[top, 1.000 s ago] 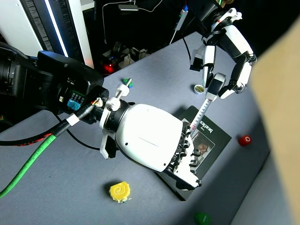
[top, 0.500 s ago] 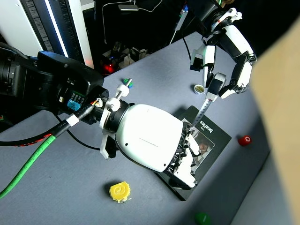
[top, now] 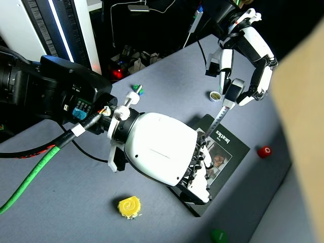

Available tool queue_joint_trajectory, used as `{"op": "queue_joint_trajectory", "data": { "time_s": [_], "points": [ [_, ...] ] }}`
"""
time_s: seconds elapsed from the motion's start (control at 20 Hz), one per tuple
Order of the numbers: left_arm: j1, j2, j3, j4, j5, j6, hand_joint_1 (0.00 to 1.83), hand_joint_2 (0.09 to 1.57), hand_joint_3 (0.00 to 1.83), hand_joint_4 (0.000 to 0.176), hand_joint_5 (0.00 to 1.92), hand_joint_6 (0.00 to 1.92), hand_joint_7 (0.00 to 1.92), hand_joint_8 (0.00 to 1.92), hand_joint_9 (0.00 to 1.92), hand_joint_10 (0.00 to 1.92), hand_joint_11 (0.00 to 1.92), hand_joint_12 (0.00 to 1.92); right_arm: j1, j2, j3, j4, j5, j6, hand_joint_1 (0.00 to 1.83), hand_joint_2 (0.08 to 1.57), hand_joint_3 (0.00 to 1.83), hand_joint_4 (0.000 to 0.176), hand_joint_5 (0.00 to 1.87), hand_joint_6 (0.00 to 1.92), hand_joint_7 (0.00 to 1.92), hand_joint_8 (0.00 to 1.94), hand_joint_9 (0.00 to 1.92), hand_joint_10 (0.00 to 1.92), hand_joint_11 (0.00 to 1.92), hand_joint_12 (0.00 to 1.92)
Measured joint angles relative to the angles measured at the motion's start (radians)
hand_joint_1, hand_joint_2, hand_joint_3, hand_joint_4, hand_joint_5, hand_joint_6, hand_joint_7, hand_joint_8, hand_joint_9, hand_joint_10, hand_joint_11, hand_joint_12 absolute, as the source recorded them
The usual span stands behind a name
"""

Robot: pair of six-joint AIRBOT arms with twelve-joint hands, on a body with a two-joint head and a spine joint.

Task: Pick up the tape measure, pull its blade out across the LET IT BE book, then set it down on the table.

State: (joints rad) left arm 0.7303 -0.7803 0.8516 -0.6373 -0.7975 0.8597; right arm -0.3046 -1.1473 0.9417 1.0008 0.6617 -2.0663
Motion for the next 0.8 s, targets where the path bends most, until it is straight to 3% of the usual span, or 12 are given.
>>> {"op": "queue_joint_trajectory", "data": {
  "time_s": [0.8],
  "points": [
    [0.002, 0.000, -0.001, 0.001, 0.000, -0.003, 1.39, 1.07, 0.00, 0.000, 1.08, 0.66, 1.12, 0.81, 0.92, 1.18, 0.85, 1.07, -0.019, 0.059, -0.043, -0.009, -0.010, 0.004, 1.19, 1.18, 0.00, 0.000, 0.76, 1.31, 0.95, 1.09, 0.78, 1.02, 0.56, 1.53]
  ]
}}
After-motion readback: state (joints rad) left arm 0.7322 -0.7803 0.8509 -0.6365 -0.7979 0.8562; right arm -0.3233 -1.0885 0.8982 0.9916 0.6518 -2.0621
